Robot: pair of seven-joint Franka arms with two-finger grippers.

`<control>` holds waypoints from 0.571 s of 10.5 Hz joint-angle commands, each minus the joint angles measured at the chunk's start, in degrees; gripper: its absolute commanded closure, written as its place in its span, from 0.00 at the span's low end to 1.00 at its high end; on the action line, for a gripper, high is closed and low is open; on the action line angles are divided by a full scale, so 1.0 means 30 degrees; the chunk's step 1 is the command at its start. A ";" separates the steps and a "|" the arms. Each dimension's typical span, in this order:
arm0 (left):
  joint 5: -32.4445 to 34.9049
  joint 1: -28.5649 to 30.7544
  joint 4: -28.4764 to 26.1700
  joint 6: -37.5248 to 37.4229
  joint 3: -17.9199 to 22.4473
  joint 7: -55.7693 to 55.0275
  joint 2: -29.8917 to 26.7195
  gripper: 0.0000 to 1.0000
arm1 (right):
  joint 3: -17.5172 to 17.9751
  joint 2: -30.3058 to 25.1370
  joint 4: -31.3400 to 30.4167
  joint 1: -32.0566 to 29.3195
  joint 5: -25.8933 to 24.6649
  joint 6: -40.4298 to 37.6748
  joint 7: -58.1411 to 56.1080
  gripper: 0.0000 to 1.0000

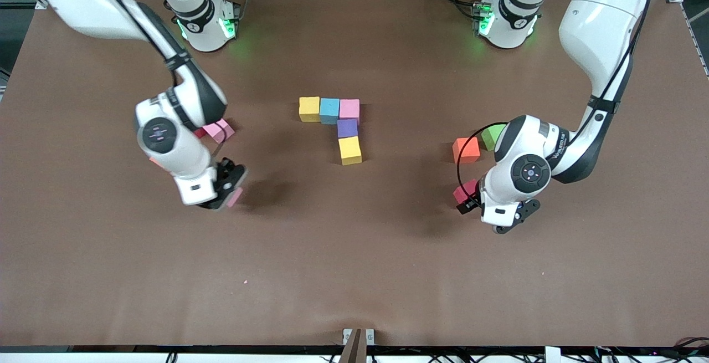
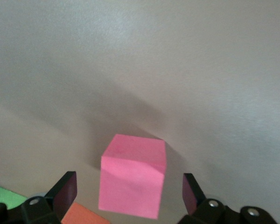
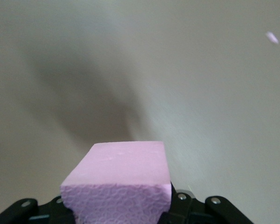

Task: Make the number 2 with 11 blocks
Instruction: 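Carry the pink cube to center with the right gripper while left grasps magenta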

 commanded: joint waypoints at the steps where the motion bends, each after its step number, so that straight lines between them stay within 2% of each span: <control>1: 0.0549 0.0168 -0.0980 0.1056 -0.0174 0.0050 -0.0025 0.00 | -0.0024 0.0114 -0.0434 0.2329 -0.0720 0.0808 -0.0113 0.80; 3: 0.0549 0.0168 -0.0981 0.1380 -0.0174 -0.0008 0.0269 0.00 | -0.0024 0.0580 -0.0405 0.3859 -0.0633 0.1015 0.0352 0.77; 6: 0.0607 0.0022 -0.0981 0.1586 -0.0116 -0.0067 0.0738 0.00 | -0.0053 0.1838 -0.0201 0.5237 -0.0662 0.2066 0.0415 0.78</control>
